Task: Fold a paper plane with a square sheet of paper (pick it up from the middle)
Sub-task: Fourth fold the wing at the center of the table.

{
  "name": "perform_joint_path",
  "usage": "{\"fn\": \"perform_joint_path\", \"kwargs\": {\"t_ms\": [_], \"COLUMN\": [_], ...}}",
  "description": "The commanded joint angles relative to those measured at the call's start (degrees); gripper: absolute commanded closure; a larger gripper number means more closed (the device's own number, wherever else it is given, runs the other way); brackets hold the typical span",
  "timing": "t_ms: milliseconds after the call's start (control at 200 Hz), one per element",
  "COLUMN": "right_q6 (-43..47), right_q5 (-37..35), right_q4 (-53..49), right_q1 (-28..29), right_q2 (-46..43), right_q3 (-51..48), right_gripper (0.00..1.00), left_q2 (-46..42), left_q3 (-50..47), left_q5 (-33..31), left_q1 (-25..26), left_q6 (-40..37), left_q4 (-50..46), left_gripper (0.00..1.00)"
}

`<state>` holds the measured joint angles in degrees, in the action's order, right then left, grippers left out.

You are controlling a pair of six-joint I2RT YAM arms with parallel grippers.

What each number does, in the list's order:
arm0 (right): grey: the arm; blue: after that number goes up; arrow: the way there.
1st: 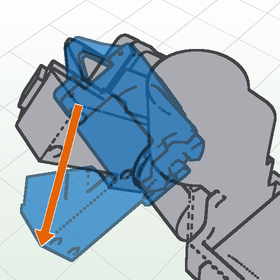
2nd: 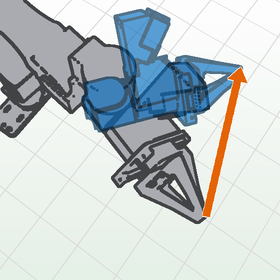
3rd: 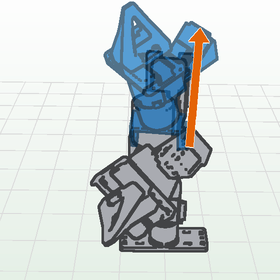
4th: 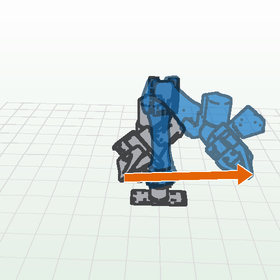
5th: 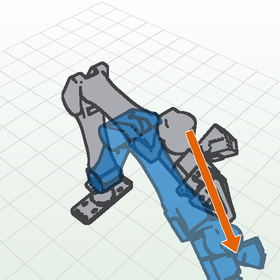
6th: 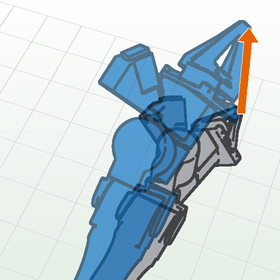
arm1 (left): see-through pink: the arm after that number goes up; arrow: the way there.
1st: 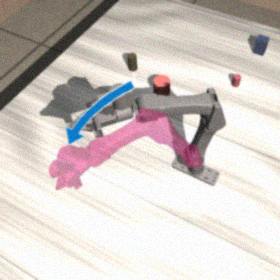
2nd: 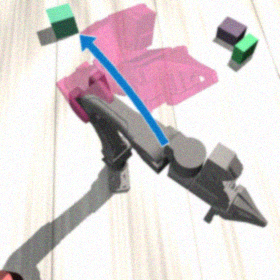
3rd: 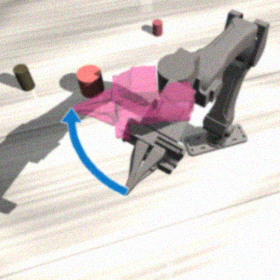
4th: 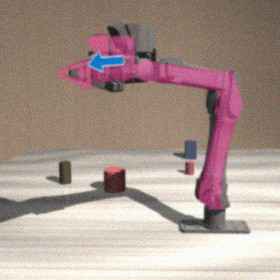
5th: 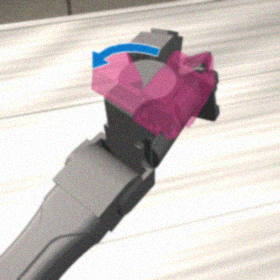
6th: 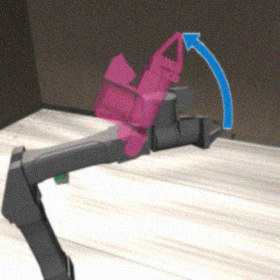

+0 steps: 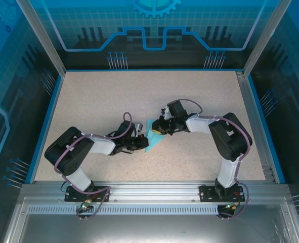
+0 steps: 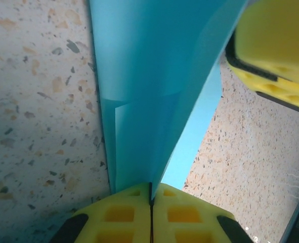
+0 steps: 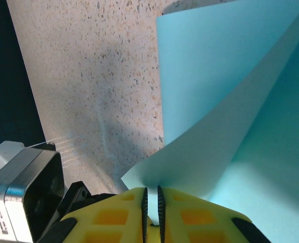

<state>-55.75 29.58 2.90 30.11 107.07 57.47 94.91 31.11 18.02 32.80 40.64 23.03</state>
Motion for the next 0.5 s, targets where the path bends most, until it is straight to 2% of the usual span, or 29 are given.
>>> {"fn": "perform_joint_path", "kwargs": {"t_ms": [0,100,250,370,495], "right_q6": [-0.26,0.15,0.26,0.49,0.71], "right_q5": [1.51,1.53,2.14,2.16,2.30], "right_q4": [0.45,-0.20,-0.26,-0.45,-0.61], "right_q1": [0.28,0.28,0.30,0.35,0.31], "right_q2": [1.58,1.57,1.91,1.92,1.92], "right_q3": [1.97,2.00,1.83,1.69,1.60], "right_gripper": [0.84,0.84,0.84,0.84,0.84], "left_q2": [-0.48,-1.49,-3.08,-3.62,-2.40], "left_q3": [-1.23,-0.73,0.47,1.16,1.80], "left_q5": [1.31,1.16,1.06,0.11,0.35], "left_q1": [-0.56,-0.60,-0.58,-0.57,-0.54], "left_q6": [0.01,-0.38,-0.64,-0.87,-1.08], "left_q4": [-0.16,-0.86,-1.26,-1.80,-2.40], "left_gripper": [0.88,0.79,0.72,0.73,0.80]}}
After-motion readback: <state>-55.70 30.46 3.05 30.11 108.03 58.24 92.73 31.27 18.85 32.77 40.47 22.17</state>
